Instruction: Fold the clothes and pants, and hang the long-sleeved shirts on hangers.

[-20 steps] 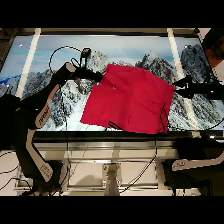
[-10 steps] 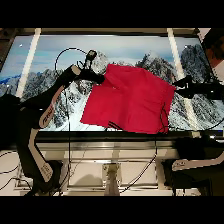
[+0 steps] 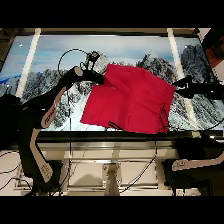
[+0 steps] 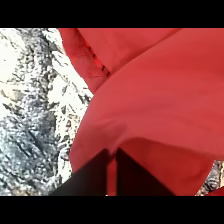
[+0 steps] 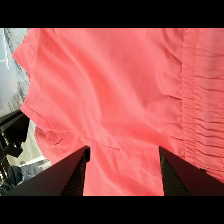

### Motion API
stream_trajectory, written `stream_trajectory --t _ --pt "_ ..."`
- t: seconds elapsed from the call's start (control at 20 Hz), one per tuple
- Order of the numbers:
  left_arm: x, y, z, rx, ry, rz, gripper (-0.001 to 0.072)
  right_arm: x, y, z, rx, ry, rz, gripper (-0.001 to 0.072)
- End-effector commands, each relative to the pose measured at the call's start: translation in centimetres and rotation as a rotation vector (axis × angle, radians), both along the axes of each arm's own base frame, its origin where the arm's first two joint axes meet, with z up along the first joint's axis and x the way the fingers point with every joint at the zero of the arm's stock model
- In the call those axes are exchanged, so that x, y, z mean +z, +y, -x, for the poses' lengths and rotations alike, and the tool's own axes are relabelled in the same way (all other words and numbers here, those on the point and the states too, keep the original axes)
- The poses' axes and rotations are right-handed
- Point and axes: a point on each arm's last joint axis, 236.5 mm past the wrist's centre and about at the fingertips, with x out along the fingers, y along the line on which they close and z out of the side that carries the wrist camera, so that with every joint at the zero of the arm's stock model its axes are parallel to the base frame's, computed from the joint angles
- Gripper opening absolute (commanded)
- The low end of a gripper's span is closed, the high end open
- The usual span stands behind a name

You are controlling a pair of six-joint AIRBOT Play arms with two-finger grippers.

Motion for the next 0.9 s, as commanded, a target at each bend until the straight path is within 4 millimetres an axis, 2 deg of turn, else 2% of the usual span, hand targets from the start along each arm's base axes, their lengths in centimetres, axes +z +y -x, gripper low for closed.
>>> stream_trajectory --t 0.0,0.15,0.25,0.35,0.45,0.55,0.65,0.7,0.8,0.85 --pt "0.1 -0.2 0.0 -0.037 -0.034 -0.028 0.0006 0.0 -0.1 -0.1 -0.003 -0.002 0.003 0.0492" --pt "2.0 1.1 -0.6 -0.070 -0.106 -0.092 0.0004 0.0 -0.2 -0.1 -0.005 -0.002 0.008 0.0492" --pt "4.7 2.8 -1.2 -0.102 -0.197 -0.205 0.0003 -0.1 -0.2 -0.2 -0.008 -0.003 0.010 0.0492" --pt "6.7 3.2 -0.6 -0.126 -0.213 -0.228 0.0002 -0.1 -0.2 -0.1 -0.008 -0.003 0.009 0.0492" --pt "7.1 4.3 0.6 -0.210 -0.223 -0.357 0.0002 0.0 -0.2 -0.1 -0.007 -0.003 0.009 0.0492" --pt "7.5 7.2 1.1 -0.295 -0.257 -0.599 0.0003 0.0 -0.2 -0.1 -0.006 -0.002 0.008 0.0492" --pt "8.9 10.2 1.0 -0.338 -0.289 -0.802 0.0003 0.0 -0.2 -0.1 -0.005 -0.002 0.007 0.0492" --pt "9.0 10.2 1.8 -0.343 -0.259 -0.791 0.0004 0.0 -0.2 -0.1 -0.006 -0.001 0.006 0.0492" --pt "6.5 9.7 6.3 -0.408 -0.051 -0.719 0.0004 0.0 -0.1 -0.1 -0.012 0.005 0.000 0.0492" --pt "5.3 10.0 8.4 -0.447 0.043 -0.730 0.0004 0.0 -0.2 -0.1 -0.012 0.005 0.001 0.0492"
